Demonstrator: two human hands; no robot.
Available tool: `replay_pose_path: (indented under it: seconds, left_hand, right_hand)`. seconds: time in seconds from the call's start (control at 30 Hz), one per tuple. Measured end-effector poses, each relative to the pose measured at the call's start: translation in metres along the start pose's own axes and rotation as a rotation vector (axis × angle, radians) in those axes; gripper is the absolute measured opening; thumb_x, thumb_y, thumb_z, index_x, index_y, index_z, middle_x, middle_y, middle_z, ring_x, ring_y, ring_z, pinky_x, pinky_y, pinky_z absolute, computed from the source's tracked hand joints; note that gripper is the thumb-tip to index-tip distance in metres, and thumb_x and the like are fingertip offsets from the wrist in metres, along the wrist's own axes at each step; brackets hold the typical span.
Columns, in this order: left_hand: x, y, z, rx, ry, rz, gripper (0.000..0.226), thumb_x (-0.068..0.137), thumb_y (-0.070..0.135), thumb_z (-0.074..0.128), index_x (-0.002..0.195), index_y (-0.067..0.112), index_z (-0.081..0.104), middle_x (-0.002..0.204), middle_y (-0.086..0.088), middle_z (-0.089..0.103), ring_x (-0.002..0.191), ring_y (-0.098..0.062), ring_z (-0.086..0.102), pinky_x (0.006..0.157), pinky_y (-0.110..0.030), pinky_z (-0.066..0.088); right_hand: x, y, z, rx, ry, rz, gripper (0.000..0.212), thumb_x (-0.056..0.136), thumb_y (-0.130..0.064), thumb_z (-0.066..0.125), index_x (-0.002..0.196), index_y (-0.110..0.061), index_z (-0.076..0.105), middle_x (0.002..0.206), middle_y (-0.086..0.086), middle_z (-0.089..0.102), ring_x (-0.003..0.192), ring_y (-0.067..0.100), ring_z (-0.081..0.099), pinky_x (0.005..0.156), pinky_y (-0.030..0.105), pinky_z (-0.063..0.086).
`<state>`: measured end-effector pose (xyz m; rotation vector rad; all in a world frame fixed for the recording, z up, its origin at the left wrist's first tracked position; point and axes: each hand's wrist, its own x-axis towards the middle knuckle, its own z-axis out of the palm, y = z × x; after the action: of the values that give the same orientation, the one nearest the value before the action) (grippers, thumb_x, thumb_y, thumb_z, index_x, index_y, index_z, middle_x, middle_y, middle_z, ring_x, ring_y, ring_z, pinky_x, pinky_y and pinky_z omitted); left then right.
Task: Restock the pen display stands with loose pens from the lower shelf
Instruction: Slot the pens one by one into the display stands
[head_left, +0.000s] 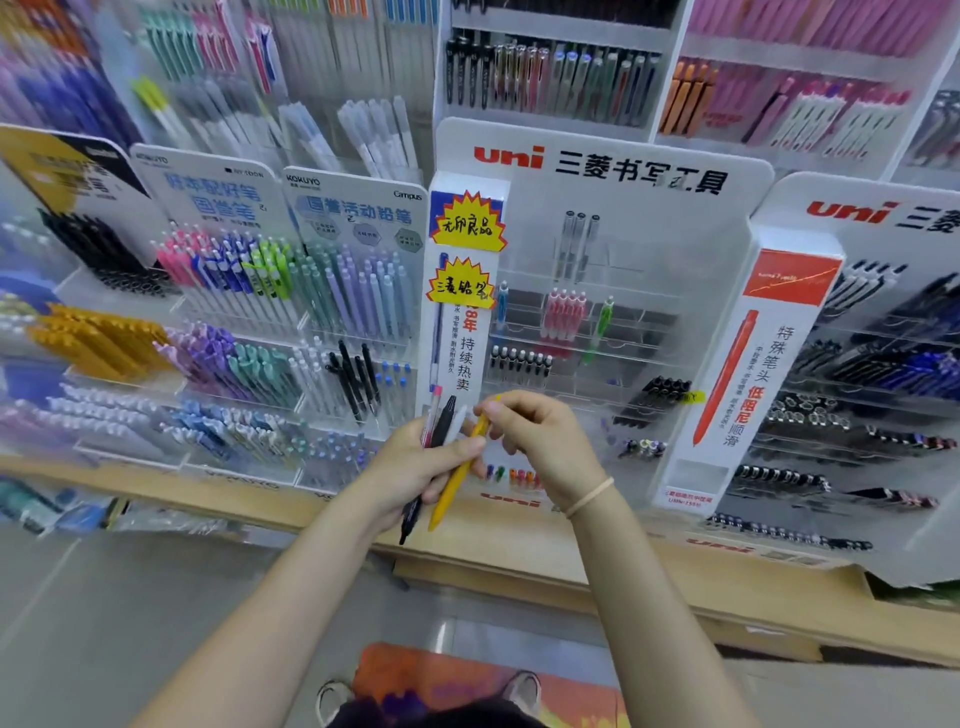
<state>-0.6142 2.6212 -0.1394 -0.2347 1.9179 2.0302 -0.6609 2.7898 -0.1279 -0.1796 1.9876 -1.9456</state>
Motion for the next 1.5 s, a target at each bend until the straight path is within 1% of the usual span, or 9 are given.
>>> replay_pose_path:
  seconds: [0.1,0.23,0.4,0.73,0.93,1.17,1.3,1.4,1.5]
  left_hand:
    - [-0.011,-0.006,-0.016,-0.039,0.067,0.021,0.017,0.095,0.011,0.065,0.105,-0.002,0.065,0.075,-0.011,0.073,0.034,-0.010,0.034,0.040,-0.023,0.032]
    - [-0.037,-0.015,-0.063,-0.062,0.104,0.065,0.019,0.097,0.019,0.061,0.099,0.002,0.070,0.076,-0.030,0.064,0.033,-0.011,0.034,0.040,-0.021,0.034]
    - [-0.095,-0.020,-0.164,-0.032,0.066,0.096,0.027,0.103,0.022,0.053,0.091,0.006,0.071,0.044,0.004,0.057,0.036,-0.011,0.034,0.044,-0.020,0.037]
    - [-0.171,-0.035,-0.356,-0.053,0.142,0.100,0.021,0.101,0.019,0.057,0.095,0.002,0.068,0.045,0.001,0.059,0.036,-0.011,0.036,0.046,-0.025,0.034]
    - [-0.147,-0.048,-0.418,-0.119,0.341,0.052,0.018,0.098,0.028,0.064,0.094,0.010,0.066,0.047,-0.002,0.047,0.041,-0.014,0.039,0.051,-0.030,0.033]
    - [-0.116,-0.043,-0.471,-0.424,0.303,-0.034,0.011,0.104,0.011,0.050,0.097,0.003,0.051,0.071,-0.009,0.052,0.045,-0.012,0.042,0.045,-0.022,0.033]
    - [-0.095,-0.030,-0.491,-0.466,0.321,-0.077,0.013,0.103,0.015,0.052,0.107,0.003,0.057,0.076,-0.008,0.062,0.053,-0.015,0.055,0.047,-0.022,0.045]
    - [-0.080,-0.026,-0.504,-0.513,0.363,-0.091,0.018,0.102,0.021,0.055,0.115,0.009,0.057,0.078,-0.009,0.070,0.063,-0.022,0.065,0.055,-0.030,0.057]
    - [-0.067,-0.032,-0.513,-0.494,0.369,-0.142,0.026,0.100,0.029,0.058,0.121,0.015,0.056,0.080,-0.011,0.070,0.063,-0.023,0.064,0.055,-0.032,0.055]
  right_hand:
    - [-0.001,0.000,0.025,0.023,0.076,-0.022,0.015,0.090,-0.015,0.070,0.082,-0.003,0.065,0.063,0.001,0.059,0.055,0.007,0.052,0.055,0.021,0.043]
    - [-0.005,0.002,0.075,0.073,0.002,-0.026,0.012,0.095,-0.010,0.063,0.096,0.002,0.066,0.070,0.005,0.066,0.061,0.012,0.059,0.058,0.025,0.047]
    - [-0.006,-0.005,0.184,0.077,-0.084,-0.018,0.017,0.099,-0.005,0.053,0.103,-0.004,0.070,0.073,0.002,0.069,0.065,0.011,0.061,0.062,0.023,0.051]
    - [0.019,-0.024,0.385,0.079,-0.178,0.058,0.014,0.095,-0.003,0.059,0.102,0.006,0.067,0.072,0.010,0.067,0.066,0.019,0.063,0.065,0.026,0.055]
    - [0.069,-0.027,0.424,-0.059,0.006,-0.087,0.007,0.091,-0.003,0.067,0.096,-0.001,0.071,0.077,0.011,0.071,0.071,0.021,0.068,0.071,0.031,0.058]
    - [0.151,-0.011,0.448,-0.181,0.196,-0.275,0.013,0.090,-0.005,0.069,0.092,-0.018,0.073,0.086,0.007,0.074,0.084,0.024,0.072,0.078,0.030,0.059]
    - [0.193,0.005,0.462,-0.316,0.200,-0.297,0.010,0.089,-0.011,0.072,0.098,-0.013,0.076,0.092,0.002,0.075,0.089,0.019,0.071,0.086,0.041,0.058]
    - [0.211,0.012,0.470,-0.487,0.152,-0.337,0.011,0.088,-0.015,0.072,0.098,-0.011,0.077,0.094,0.000,0.075,0.090,0.015,0.069,0.088,0.039,0.056]
    - [0.218,0.018,0.476,-0.542,0.141,-0.336,0.013,0.087,-0.017,0.074,0.097,-0.009,0.077,0.092,0.001,0.075,0.087,0.014,0.068,0.085,0.034,0.056]
